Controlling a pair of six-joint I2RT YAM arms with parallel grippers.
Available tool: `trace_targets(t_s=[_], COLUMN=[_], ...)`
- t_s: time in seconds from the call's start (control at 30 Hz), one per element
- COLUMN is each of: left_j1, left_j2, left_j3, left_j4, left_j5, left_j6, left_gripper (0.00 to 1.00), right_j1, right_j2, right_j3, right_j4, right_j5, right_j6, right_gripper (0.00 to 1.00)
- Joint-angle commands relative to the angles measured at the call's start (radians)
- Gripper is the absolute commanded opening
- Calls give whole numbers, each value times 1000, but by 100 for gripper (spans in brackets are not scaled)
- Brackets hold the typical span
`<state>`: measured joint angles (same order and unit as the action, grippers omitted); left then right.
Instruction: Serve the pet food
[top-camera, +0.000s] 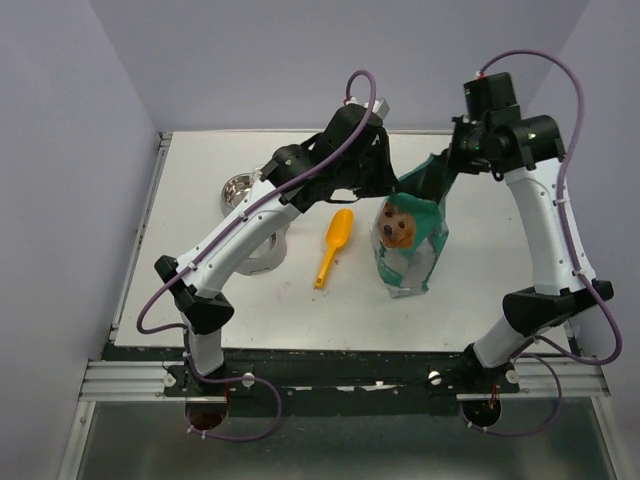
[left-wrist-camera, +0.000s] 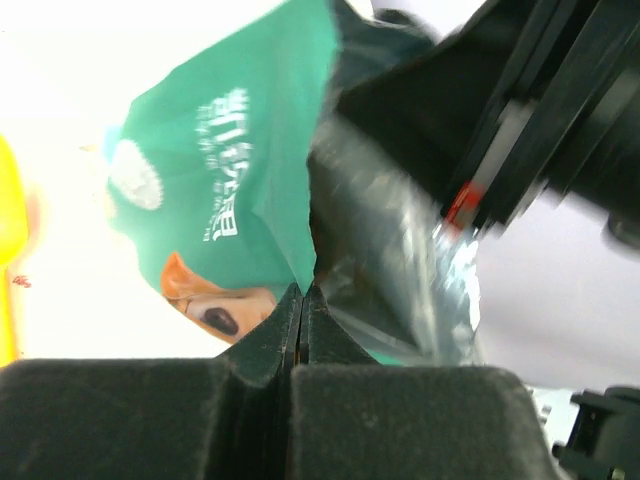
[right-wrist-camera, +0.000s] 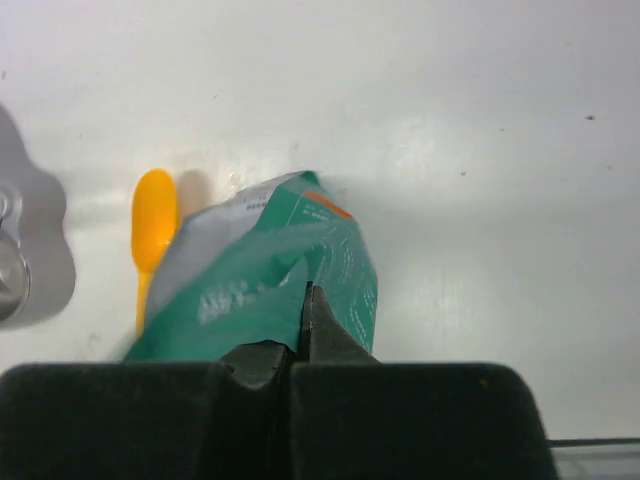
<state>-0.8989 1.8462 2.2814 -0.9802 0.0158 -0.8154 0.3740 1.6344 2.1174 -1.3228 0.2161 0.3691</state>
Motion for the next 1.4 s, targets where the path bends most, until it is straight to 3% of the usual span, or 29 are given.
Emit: trace_targets(t_s=[0.0, 0.1, 0.17, 0.23, 0.37, 0.47, 0.53, 0.57, 0.67, 0.77, 0.83, 0.93, 1.1, 1.2, 1.3, 1.37], left_j1=[-5, -6, -6, -2, 17, 11, 9, 12, 29, 38, 51, 78, 129, 146, 161, 167], left_j2=[-85, -1, 77, 111, 88, 68, -6, -66, -197, -318, -384, -516, -663, -668, -627, -604], left_j3=[-39, 73, 223, 274, 136, 52, -124, -269, -517, -727, -815, -924, -1022, -1072, -1123, -1145], left_j4=[86, 132, 114, 141, 265, 244, 270, 308, 356, 388, 365, 344, 353, 429, 549, 616], left_j5=[62, 171, 217, 239, 275, 270, 247, 236, 230, 253, 274, 312, 384, 459, 539, 573], left_j6=[64, 7, -20, -50, -96, -47, -7, 11, 74, 142, 183, 231, 234, 193, 113, 64], left_gripper=[0, 0, 0, 0, 0, 0, 0, 0, 0, 0, 13, 43, 68, 72, 58, 57], right_j1=[-213, -225, -225, -225, -225, -222, -128, -51, 167, 229, 238, 241, 241, 241, 241, 241], right_j2=[-85, -64, -73, -73, -47, 13, 48, 59, 29, -48, -122, -218, -257, -274, -324, -379], right_j3=[147, 278, 299, 322, 358, 375, 327, 276, 60, -169, -311, -483, -495, -474, -505, -553], right_j4=[-53, -53, -24, -16, 23, 27, 23, 30, 106, 203, 278, 347, 223, 186, 185, 186], right_j5=[265, 324, 322, 348, 298, 138, 99, 82, 45, -33, -124, -237, -251, -314, -438, -486], right_j6=[-24, -53, -81, -91, -117, -114, -101, -104, -82, -6, 20, 13, -9, -4, -32, -24], right_gripper=[0, 0, 0, 0, 0, 0, 0, 0, 0, 0, 0, 0, 0, 0, 0, 0])
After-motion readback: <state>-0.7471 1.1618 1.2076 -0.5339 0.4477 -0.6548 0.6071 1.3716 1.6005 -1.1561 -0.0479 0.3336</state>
